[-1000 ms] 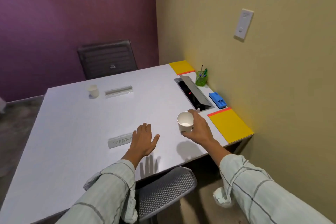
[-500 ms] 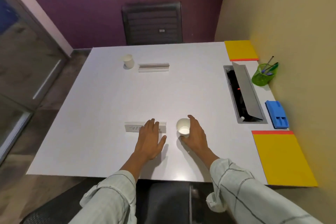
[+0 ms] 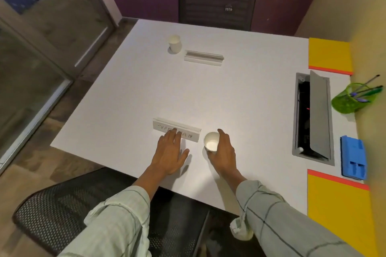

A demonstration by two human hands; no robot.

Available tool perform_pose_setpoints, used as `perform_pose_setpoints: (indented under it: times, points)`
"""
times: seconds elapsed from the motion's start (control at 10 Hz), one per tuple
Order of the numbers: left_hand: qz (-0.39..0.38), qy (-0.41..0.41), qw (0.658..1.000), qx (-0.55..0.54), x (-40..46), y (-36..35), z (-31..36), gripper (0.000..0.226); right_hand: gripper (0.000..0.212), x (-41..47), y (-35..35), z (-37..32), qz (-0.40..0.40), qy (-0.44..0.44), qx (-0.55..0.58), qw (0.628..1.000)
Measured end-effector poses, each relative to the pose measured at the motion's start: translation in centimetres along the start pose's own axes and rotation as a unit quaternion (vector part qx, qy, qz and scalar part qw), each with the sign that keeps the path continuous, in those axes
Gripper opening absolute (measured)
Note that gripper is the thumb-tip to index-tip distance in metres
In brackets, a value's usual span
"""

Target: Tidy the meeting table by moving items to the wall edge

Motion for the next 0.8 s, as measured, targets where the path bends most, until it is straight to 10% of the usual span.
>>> perform_pose_setpoints:
  times: [0.4, 0.8]
  points:
    - [-0.01, 0.005, 1.0, 0.025, -0.6, -0.1, 0.7, 0.071, 0.112, -0.6, 0.2, 1.2, -0.04, -0.01, -0.002, 0.999]
    - [0.027, -0.005, 0.996, 0.079, -2.5, 5.0, -2.5, 0.067, 0.105, -0.3, 1.7, -13.0, -0.041, 0.21, -0.15, 0.965]
Point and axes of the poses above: each hand's wrist, its own x-axis towards the middle knuckle, its own y-axis out of the back of the hand, z = x × y, the point moved 10 cm from there along x, towards the middle knuckle, and after that the axes turned 13 degrees about x, right-handed, at the moved point
